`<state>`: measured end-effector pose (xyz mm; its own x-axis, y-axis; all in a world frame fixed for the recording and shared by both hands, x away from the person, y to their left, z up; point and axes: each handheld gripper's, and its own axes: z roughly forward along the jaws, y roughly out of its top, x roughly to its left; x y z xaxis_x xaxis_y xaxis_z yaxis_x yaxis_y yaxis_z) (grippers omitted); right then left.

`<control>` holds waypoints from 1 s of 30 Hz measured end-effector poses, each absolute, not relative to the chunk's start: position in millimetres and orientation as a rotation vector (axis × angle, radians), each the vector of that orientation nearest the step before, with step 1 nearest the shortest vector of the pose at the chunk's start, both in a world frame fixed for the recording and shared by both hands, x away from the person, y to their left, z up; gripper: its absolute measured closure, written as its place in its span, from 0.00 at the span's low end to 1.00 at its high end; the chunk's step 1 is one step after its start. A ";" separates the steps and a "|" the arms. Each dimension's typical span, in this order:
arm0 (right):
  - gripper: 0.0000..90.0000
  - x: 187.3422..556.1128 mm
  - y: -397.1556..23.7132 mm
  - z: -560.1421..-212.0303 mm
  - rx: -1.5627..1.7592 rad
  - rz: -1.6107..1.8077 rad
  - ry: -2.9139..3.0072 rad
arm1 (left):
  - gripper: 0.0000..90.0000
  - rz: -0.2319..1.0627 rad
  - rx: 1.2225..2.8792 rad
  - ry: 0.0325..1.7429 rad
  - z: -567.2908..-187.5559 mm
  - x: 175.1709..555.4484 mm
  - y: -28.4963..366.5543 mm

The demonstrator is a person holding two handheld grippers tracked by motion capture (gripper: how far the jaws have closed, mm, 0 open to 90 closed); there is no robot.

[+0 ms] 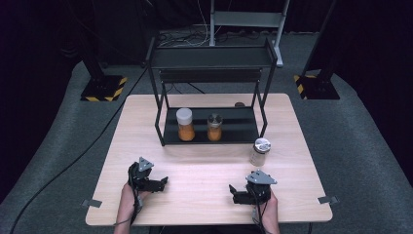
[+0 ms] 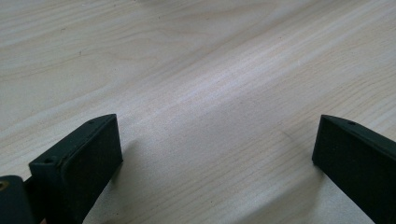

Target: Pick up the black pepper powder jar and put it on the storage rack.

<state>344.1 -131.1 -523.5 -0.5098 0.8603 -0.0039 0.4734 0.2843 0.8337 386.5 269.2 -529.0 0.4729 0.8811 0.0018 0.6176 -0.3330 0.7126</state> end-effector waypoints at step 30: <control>0.01 433.8 -170.0 -510.7 1.385 1.036 1.877 | 0.01 0.515 2.078 1.224 -528.8 386.3 269.0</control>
